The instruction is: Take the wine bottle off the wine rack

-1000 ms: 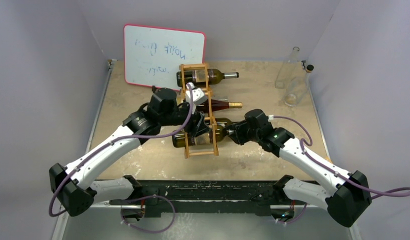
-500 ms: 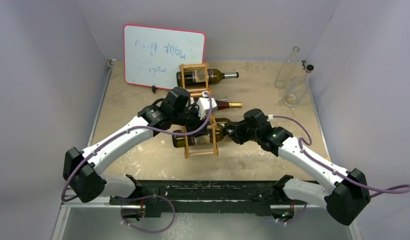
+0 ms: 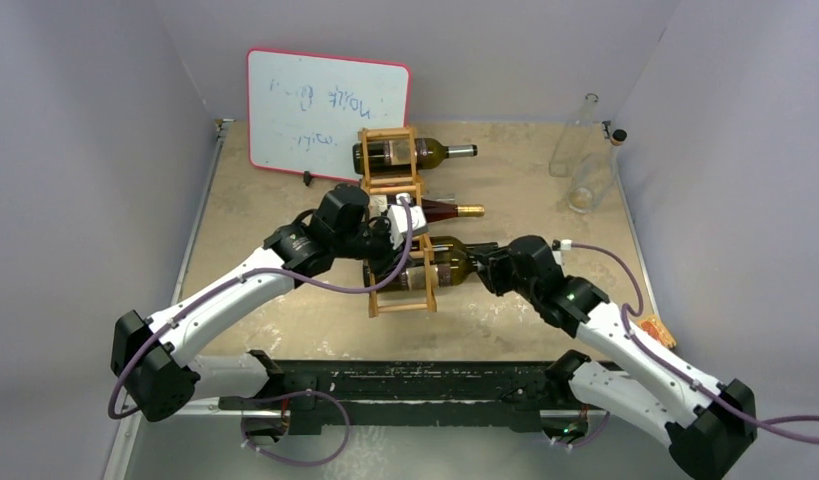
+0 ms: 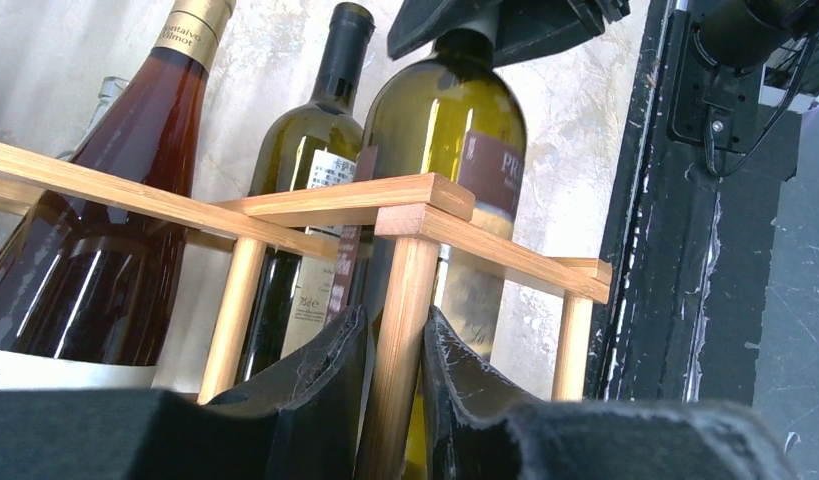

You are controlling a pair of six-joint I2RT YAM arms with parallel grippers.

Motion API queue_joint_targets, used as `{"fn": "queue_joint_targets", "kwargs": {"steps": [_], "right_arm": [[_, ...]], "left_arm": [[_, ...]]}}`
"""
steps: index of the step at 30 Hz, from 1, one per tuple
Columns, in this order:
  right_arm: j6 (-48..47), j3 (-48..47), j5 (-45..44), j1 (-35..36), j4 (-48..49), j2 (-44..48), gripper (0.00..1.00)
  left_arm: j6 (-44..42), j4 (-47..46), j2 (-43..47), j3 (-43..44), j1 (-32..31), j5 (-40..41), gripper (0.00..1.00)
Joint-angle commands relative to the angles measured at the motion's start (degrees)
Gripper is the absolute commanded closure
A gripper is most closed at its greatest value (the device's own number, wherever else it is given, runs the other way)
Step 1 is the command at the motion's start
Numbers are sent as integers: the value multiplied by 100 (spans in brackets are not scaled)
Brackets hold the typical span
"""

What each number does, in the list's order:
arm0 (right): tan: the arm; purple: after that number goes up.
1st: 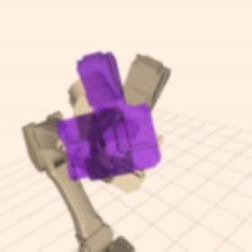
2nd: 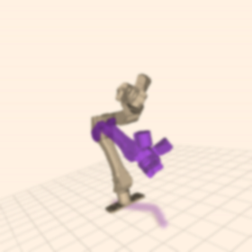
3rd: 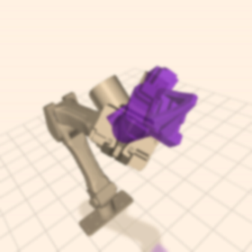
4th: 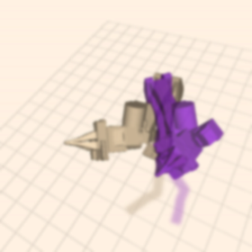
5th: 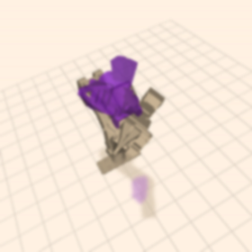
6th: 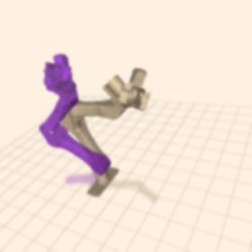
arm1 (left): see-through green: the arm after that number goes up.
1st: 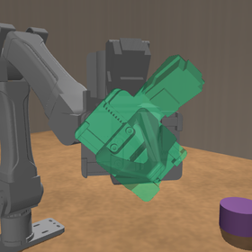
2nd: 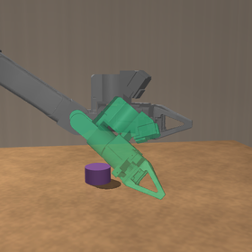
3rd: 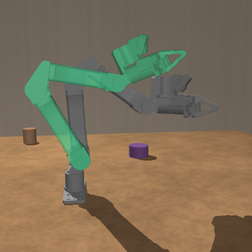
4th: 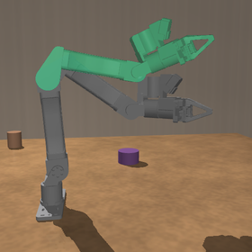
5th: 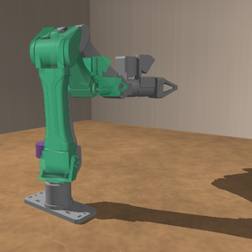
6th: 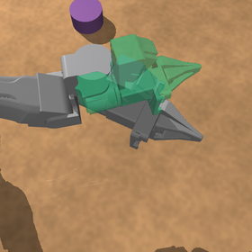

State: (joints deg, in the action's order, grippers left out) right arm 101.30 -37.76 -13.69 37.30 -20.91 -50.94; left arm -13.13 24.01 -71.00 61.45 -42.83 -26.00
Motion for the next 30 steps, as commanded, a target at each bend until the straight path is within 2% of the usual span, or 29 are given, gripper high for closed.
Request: {"fn": "queue_joint_targets", "kwargs": {"steps": [1,5,12,23,28,30], "right_arm": [[-672,303,-683,31,-92,713,100],[-1584,145,-1132,10,-31,1046,100],[-2739,-571,-1398,-110,-160,838,100],[-3733,-1320,-1515,-131,-587,1249,100],[-4517,-1716,-1761,-130,-687,1284,100],[-4551,-1989,-1890,-131,-787,1288,100]], "left_arm": [[-17,32,192,-150,64,263,81],[-4,-10,258,-223,67,288,84],[-4,7,277,-252,64,346,91],[21,-12,256,-288,64,445,92],[35,-36,214,-294,66,427,93],[38,-39,182,-288,64,400,94]]}}
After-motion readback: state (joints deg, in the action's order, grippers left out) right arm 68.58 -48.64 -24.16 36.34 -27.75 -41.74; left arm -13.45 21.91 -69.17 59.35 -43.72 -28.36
